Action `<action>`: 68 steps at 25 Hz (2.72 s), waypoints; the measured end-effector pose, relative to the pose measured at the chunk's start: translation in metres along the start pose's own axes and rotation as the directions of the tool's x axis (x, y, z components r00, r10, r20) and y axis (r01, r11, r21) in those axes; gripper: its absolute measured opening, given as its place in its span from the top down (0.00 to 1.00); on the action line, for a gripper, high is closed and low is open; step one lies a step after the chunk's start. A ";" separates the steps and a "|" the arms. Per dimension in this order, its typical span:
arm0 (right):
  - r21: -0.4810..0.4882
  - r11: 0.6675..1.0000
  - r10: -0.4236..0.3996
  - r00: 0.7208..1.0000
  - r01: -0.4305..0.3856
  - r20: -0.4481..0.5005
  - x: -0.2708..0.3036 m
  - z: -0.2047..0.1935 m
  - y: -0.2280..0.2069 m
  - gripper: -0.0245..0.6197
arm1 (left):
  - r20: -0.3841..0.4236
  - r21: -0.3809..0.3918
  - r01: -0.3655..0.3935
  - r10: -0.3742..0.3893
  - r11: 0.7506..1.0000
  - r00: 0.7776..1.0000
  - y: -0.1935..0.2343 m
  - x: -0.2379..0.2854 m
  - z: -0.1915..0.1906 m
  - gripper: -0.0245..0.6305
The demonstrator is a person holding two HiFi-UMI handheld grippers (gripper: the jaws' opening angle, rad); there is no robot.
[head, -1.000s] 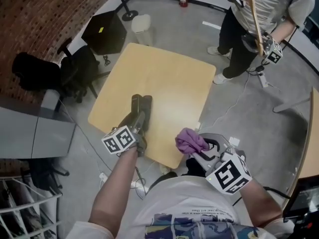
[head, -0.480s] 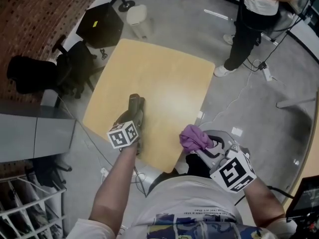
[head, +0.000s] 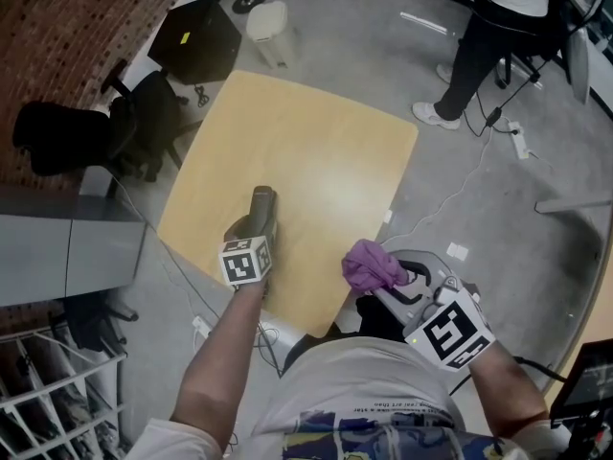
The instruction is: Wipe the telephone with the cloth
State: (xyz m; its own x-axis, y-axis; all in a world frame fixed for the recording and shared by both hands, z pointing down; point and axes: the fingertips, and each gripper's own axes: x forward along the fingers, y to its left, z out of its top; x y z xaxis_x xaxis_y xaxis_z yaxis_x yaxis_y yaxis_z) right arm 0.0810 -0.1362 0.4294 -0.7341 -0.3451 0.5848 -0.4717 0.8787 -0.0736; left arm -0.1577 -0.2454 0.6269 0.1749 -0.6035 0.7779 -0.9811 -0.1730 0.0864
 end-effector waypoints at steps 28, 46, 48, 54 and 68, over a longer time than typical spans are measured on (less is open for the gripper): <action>0.012 0.995 0.094 0.994 -0.094 0.053 0.011 -0.021 0.009 0.76 | 0.125 0.032 0.022 -0.026 0.999 0.992 -0.036 -0.125 -0.005 0.40; -0.064 0.998 -0.001 0.998 0.006 0.069 0.026 0.019 0.145 0.76 | 0.364 0.078 0.500 -0.492 0.862 0.791 -0.099 -0.295 -0.058 0.96; -0.045 0.999 -0.023 0.998 0.025 0.064 0.028 0.020 0.174 0.76 | 0.357 0.108 0.527 -0.528 0.843 0.771 -0.093 -0.321 -0.075 0.96; -0.035 0.997 -0.074 0.997 0.075 0.025 0.029 0.009 0.245 0.76 | 0.315 0.147 0.602 -0.614 0.785 0.724 -0.084 -0.369 -0.131 0.96; -0.131 0.987 -0.086 0.994 0.093 0.062 -0.010 0.003 0.299 0.76 | 0.309 0.152 0.589 -0.604 0.794 0.735 -0.110 -0.394 -0.175 0.96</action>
State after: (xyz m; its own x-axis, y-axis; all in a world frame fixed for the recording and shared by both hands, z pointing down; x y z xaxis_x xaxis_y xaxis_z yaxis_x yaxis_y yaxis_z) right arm -0.0542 0.1293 0.3988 -0.7198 -0.4391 0.5377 -0.4700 0.8783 0.0881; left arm -0.1327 0.1477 0.4197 0.7466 -0.5794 0.3268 -0.6633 -0.6112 0.4318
